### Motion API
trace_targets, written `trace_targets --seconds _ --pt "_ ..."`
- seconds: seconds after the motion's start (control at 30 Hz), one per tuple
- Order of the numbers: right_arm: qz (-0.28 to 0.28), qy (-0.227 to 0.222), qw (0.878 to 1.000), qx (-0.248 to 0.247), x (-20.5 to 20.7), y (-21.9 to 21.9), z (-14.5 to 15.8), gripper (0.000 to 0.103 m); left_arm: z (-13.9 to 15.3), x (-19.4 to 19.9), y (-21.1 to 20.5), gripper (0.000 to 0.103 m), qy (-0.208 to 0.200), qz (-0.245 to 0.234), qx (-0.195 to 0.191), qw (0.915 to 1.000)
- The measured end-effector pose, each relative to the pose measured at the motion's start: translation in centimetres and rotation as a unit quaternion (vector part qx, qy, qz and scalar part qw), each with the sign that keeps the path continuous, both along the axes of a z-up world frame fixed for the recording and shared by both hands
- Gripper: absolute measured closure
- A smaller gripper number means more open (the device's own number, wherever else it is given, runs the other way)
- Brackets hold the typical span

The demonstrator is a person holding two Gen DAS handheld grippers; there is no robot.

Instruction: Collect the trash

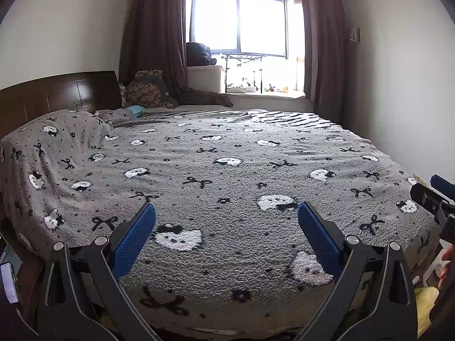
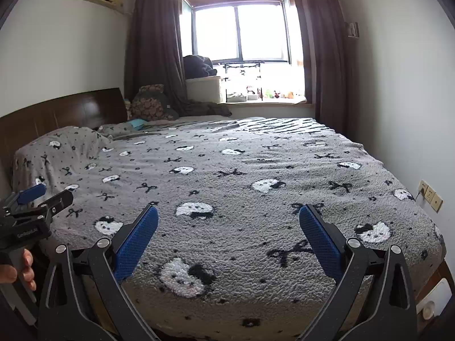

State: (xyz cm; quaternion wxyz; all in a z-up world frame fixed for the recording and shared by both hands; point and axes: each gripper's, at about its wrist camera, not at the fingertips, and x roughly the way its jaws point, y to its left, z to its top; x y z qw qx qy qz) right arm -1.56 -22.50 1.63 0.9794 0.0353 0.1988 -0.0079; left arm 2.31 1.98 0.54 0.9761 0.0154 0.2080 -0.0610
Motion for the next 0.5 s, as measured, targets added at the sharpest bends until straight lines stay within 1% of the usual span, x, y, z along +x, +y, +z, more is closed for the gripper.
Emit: trace_targets --seconds 0.5 --pt "0.004 -0.007 1.000 0.002 -0.01 0.27 0.06 0.003 0.03 -0.02 0.27 0.008 -0.002 0.002 0.002 1.0000"
